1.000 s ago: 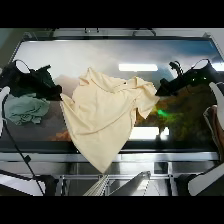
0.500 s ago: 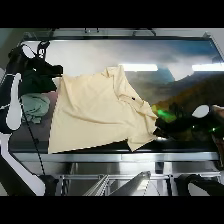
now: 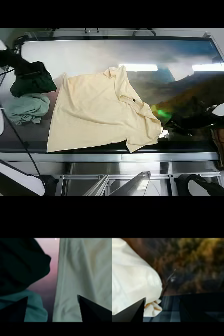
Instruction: Fold the shirts.
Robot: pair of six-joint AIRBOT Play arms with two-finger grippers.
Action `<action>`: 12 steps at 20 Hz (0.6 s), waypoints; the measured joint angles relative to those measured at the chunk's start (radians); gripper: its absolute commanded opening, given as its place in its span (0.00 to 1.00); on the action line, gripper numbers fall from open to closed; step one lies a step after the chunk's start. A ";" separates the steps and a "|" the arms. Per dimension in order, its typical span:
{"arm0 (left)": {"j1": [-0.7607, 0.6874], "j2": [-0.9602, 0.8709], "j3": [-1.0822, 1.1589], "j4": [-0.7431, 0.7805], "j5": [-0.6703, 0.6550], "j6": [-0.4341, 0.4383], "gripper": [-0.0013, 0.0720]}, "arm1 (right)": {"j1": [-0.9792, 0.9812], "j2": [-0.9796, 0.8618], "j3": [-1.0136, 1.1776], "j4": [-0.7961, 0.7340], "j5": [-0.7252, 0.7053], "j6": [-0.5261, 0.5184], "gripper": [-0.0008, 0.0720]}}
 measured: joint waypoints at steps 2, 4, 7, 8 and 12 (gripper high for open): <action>0.053 0.075 -0.133 -0.004 -0.048 -0.019 0.98 | -0.035 -0.046 0.005 0.024 -0.002 -0.072 0.64; 0.097 0.151 -0.291 -0.007 -0.069 -0.029 0.98 | -0.039 -0.117 0.006 0.072 -0.023 -0.151 0.64; 0.150 0.261 -0.520 -0.007 -0.073 -0.029 0.98 | -0.006 -0.230 0.010 0.186 -0.052 -0.270 0.64; 0.164 0.293 -0.582 -0.007 -0.071 -0.029 0.98 | 0.012 -0.267 0.011 0.233 -0.055 -0.307 0.64; 0.222 0.407 -0.796 -0.007 -0.046 -0.021 0.98 | 0.080 -0.381 0.011 0.358 -0.092 -0.428 0.05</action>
